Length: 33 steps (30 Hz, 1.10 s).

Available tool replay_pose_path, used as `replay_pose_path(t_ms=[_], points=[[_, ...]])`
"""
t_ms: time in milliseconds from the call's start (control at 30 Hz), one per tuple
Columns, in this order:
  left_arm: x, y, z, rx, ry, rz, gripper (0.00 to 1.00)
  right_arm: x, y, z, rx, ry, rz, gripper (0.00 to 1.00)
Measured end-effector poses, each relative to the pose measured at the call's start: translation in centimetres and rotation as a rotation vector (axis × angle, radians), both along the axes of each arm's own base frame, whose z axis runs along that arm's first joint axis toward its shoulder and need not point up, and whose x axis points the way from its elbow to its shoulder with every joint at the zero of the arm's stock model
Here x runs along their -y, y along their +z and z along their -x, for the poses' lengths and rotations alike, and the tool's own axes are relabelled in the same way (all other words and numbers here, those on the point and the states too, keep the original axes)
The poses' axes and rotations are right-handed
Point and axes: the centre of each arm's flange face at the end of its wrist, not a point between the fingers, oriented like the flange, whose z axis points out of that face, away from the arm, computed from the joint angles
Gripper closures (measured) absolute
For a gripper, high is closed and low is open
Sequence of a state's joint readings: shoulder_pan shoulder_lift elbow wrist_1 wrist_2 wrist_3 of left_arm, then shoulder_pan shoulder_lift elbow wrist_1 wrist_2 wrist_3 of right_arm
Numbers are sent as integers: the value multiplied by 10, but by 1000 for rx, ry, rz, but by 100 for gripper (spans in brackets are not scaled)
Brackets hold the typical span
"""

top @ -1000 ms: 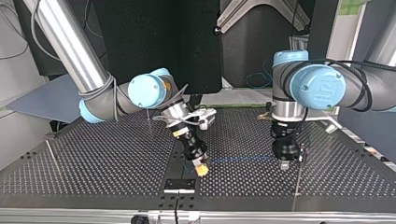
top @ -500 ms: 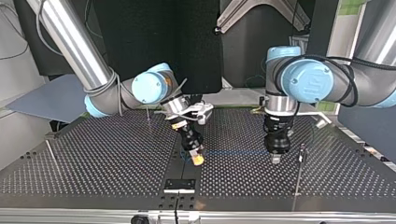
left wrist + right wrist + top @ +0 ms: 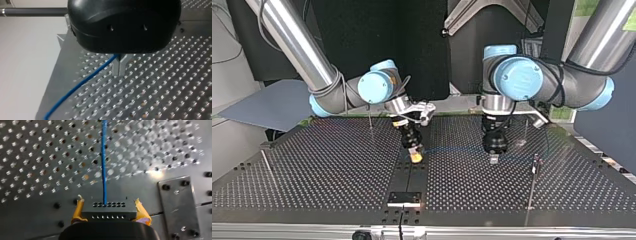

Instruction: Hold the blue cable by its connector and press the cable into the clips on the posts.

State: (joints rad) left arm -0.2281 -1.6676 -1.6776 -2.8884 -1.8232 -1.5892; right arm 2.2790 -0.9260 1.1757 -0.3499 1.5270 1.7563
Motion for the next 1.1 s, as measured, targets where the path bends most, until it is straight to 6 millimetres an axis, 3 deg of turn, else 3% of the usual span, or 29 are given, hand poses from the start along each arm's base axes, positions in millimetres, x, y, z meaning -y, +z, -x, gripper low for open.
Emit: replay_pose_path(t_ms=[533, 800, 1100], points=[[65, -64, -2, -26, -8, 1, 100, -7, -61, 29, -101, -92, -34, 100], [93, -117, 13, -70, -22, -10, 100, -5, -85, 46, -96, -140, -42, 100], [100, -179, 20, -122, -35, -33, 100, -13, -113, 59, -103, -164, -38, 100]])
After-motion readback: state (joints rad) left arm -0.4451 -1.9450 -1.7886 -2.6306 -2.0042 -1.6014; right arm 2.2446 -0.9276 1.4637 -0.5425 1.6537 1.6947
